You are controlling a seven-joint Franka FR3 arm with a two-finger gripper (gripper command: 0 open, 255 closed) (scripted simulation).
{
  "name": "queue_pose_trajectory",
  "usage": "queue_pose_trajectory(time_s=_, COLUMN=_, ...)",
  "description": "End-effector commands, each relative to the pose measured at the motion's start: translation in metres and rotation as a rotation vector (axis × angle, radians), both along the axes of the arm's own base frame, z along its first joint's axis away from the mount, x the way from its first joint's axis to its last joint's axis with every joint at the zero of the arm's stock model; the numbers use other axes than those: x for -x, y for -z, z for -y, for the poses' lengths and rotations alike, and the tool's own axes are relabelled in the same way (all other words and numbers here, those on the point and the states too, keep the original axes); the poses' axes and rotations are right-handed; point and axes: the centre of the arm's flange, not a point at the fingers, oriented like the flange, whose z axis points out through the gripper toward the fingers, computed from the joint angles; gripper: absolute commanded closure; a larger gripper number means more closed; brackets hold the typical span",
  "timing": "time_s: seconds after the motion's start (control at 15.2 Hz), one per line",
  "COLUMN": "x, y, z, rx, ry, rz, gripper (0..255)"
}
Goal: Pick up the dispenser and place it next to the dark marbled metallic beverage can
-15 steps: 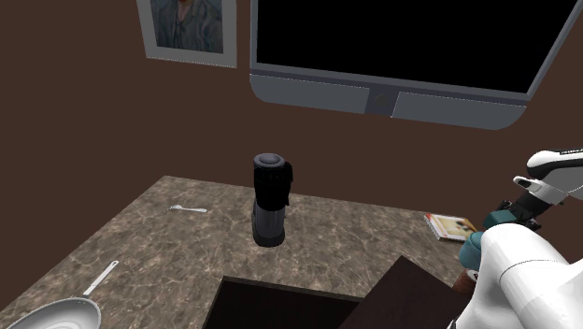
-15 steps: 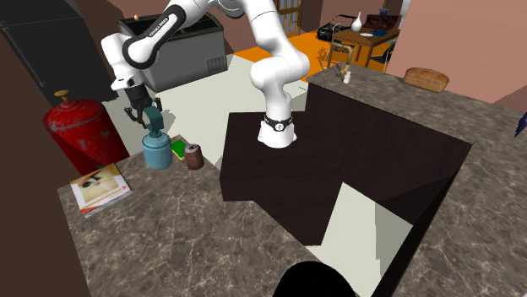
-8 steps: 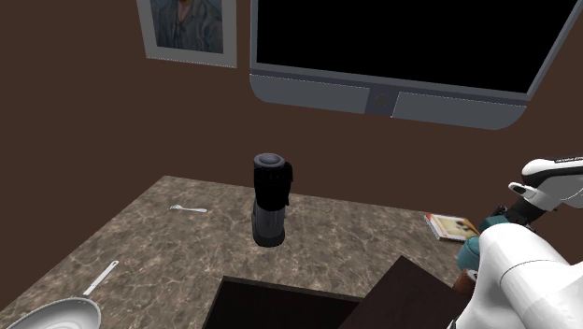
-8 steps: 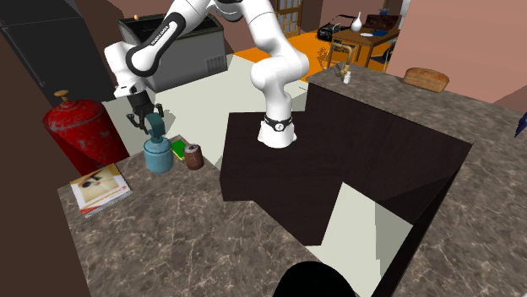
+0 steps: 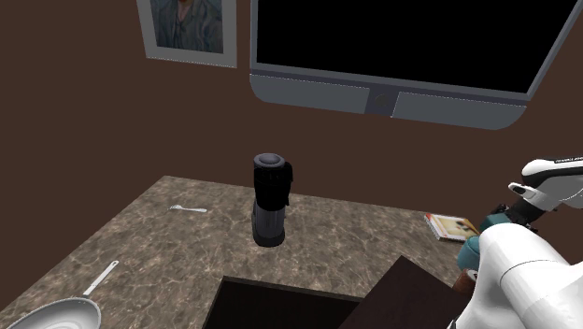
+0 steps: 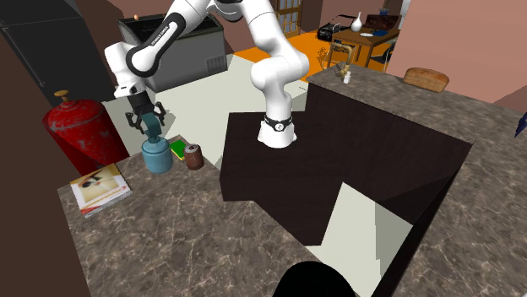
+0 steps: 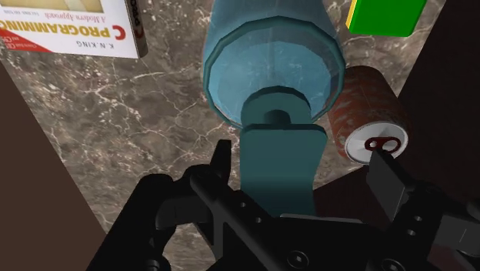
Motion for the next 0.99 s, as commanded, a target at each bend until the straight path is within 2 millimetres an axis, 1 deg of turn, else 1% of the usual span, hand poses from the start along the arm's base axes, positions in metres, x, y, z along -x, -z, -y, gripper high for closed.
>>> queue_pose_trajectory(time_s=0.0, x=0.0, y=0.0, z=0.0, rx=0.0, ry=0.0, rz=0.0, gripper=0)
queue_pose_trajectory(time_s=0.13, x=0.0, y=0.0, z=0.0, rx=0.0, ry=0.0, rz=0.0, gripper=0)
queue_pose_trajectory(time_s=0.33, x=0.009, y=-0.038, z=0.008, rx=0.0, ry=0.0, rz=0.0, gripper=0)
queue_pose_trajectory(time_s=0.4, x=0.011, y=-0.048, z=0.01, rx=0.0, ry=0.0, rz=0.0, gripper=0)
queue_pose_trajectory(time_s=0.92, x=0.011, y=-0.048, z=0.01, rx=0.0, ry=0.0, rz=0.0, gripper=0)
